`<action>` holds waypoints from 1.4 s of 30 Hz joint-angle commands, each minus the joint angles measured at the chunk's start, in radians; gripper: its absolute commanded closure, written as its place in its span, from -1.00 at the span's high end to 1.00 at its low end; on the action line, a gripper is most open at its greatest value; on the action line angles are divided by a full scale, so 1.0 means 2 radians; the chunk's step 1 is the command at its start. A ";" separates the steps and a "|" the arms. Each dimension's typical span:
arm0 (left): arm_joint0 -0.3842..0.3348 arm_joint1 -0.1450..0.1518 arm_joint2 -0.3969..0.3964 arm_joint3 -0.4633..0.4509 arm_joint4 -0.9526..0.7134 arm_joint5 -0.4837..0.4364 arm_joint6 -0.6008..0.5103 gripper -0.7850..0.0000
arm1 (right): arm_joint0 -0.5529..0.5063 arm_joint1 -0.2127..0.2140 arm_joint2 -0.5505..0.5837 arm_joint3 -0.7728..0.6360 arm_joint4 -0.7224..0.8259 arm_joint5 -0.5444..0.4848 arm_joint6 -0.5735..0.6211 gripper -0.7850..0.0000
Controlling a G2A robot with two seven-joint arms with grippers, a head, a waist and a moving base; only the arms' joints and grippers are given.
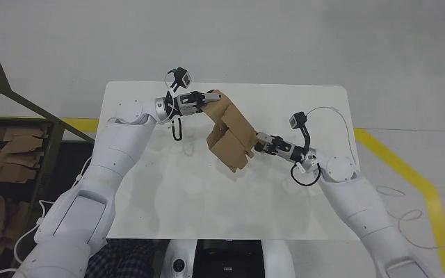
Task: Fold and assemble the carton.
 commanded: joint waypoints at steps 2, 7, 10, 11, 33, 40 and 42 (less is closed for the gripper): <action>0.000 0.000 0.000 0.000 0.000 0.000 0.000 -1.00 | 0.005 -0.004 -0.004 0.010 0.009 -0.005 0.006 -0.11; 0.000 0.000 0.000 0.000 0.000 0.000 0.000 -1.00 | 0.012 -0.009 -0.009 0.026 0.023 -0.013 0.014 -0.44; 0.000 0.000 0.000 0.000 0.000 0.000 0.000 -1.00 | 0.015 -0.012 -0.008 0.033 0.039 -0.018 0.024 -0.64; 0.000 0.000 0.000 0.000 0.000 0.000 0.000 -1.00 | 0.015 -0.012 -0.007 0.034 0.043 -0.019 0.029 -0.70; 0.000 0.000 0.000 0.000 0.000 0.000 0.000 1.00 | 0.001 -0.006 0.041 0.029 0.087 -0.009 0.087 -1.00; 0.000 0.000 0.000 0.000 0.000 0.000 0.000 1.00 | -0.012 -0.001 0.070 0.014 0.087 -0.005 0.063 -1.00; 0.000 0.000 0.000 0.000 0.000 0.000 0.000 1.00 | -0.018 0.001 0.078 0.005 0.073 -0.008 0.043 -1.00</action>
